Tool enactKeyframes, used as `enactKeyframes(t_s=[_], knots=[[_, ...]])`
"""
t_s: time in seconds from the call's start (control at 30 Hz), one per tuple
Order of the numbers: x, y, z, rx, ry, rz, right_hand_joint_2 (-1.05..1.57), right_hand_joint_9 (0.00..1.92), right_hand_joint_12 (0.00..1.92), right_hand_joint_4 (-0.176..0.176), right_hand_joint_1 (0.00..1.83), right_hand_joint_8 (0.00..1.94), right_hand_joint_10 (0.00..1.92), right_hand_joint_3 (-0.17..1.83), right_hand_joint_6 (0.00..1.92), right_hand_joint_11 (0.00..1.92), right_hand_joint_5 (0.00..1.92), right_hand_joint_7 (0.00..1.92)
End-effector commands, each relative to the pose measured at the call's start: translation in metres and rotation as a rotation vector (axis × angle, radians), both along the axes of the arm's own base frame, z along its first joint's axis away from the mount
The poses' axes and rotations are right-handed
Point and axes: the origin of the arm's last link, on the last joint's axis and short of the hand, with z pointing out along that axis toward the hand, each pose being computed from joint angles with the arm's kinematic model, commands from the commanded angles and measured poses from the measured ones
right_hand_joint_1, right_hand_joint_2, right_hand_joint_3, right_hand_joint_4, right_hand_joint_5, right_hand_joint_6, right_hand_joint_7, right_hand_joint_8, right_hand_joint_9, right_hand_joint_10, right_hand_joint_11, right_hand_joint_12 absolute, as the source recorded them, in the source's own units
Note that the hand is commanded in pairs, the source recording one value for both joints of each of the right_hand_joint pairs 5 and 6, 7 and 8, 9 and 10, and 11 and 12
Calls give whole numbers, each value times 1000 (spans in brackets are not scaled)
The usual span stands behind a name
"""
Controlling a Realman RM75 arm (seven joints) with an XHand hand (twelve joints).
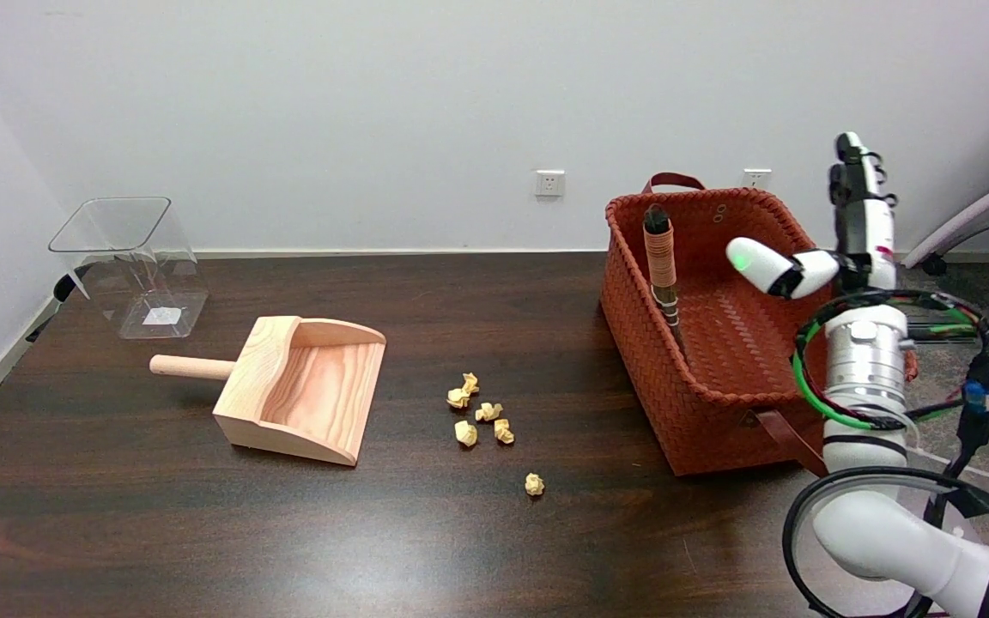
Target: Pick up the broom.
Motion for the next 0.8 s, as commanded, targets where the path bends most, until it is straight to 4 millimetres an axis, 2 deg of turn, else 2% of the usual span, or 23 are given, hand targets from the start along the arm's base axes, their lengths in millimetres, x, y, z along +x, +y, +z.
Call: enactKeyframes(t_s=[0.03,0.3,0.8], knots=[[24,-22,-59,202,55,-203,-624,92,92,0,996,0,92,1176,92,92,92,0],[9,-27,-67,269,31,-284,-597,90,90,0,1002,58,90,1120,90,90,90,58],[0,-32,-69,321,9,-332,-583,101,101,0,1004,108,101,1138,101,101,101,108]])
